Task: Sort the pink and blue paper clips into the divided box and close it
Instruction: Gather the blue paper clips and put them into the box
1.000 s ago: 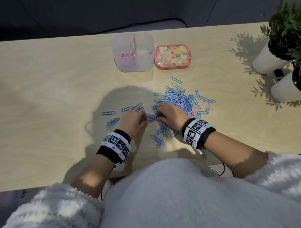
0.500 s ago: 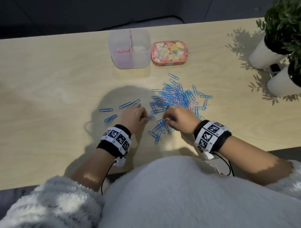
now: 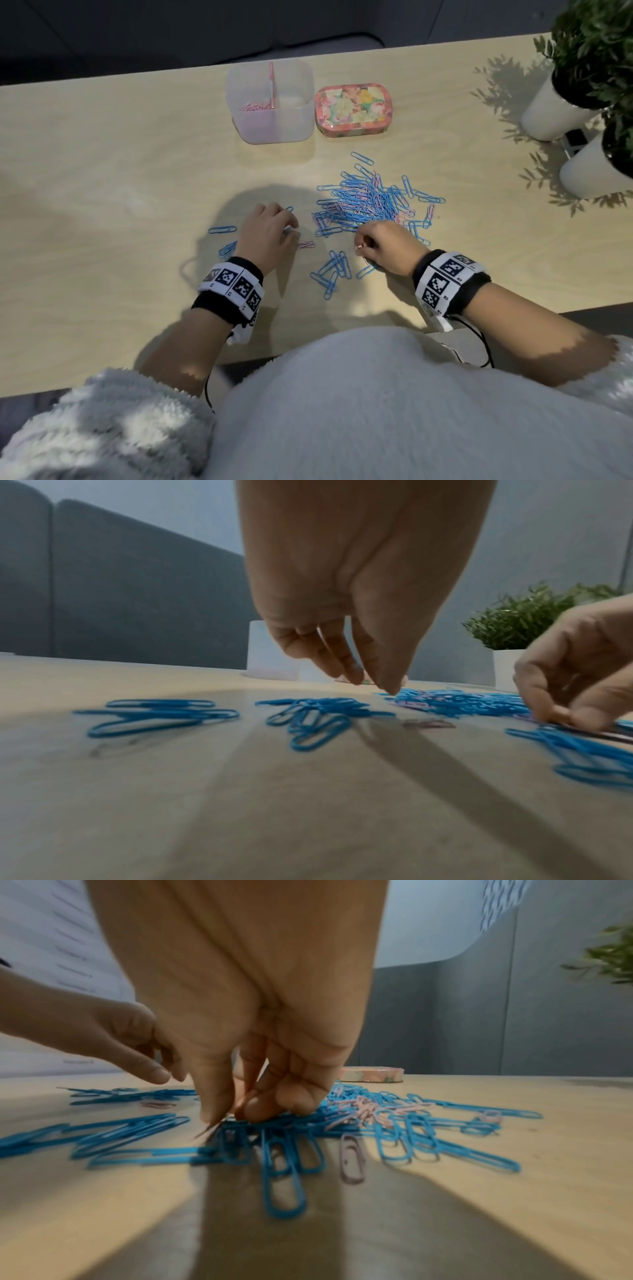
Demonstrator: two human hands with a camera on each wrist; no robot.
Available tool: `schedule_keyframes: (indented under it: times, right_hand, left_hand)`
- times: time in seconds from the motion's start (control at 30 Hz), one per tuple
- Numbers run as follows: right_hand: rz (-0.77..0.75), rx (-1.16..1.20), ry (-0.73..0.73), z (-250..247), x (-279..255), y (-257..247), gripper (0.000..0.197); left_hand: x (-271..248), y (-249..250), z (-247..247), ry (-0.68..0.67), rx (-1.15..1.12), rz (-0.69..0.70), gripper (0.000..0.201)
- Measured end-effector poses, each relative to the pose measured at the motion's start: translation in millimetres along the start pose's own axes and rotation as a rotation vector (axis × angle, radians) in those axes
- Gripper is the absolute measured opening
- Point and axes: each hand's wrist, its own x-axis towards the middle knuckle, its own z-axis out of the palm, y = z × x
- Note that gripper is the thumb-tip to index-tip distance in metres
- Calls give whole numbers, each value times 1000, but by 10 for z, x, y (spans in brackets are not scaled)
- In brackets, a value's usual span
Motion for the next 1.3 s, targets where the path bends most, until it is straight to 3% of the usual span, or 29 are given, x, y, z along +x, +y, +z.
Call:
schedule_keyframes:
  times: [0.13, 0.47, 0.6, 0.7, 0.8, 0.87, 0.93, 1.0, 1.07, 1.3]
  right_hand:
    - [36, 65, 109, 37, -68, 0, 11]
    - [23, -71, 7, 25, -80, -141, 7]
    - [65, 0, 94, -75, -37, -69, 14]
    - [150, 153, 169, -160, 20, 70, 13]
    - [129, 50, 185, -188, 34, 93, 13]
    - [16, -46, 160, -156, -9, 8, 13]
    - [-66, -29, 35, -74, -98, -125, 9]
    - [-69, -22, -124, 38, -178, -213, 17]
    - [-58, -88, -182, 137, -189, -221, 21]
    - [-45, -89, -233, 166, -101, -193, 7]
  left_hand:
    - [0, 144, 90, -145, 57, 49, 21]
    - [2, 291, 101, -205, 104, 131, 25]
    - [44, 198, 2, -122, -280, -151, 22]
    - [161, 141, -21, -136, -646, -360, 22]
    - [289, 178, -82, -180, -961, -536, 28]
    - [347, 205, -88, -211, -891, -503, 24]
    - [373, 216, -70, -223, -688, -346, 18]
    - [388, 242, -49, -250, -418, -186, 11]
    - [397, 280, -37, -257, -202, -61, 14]
    - [343, 260, -29, -246, -59, 0, 17]
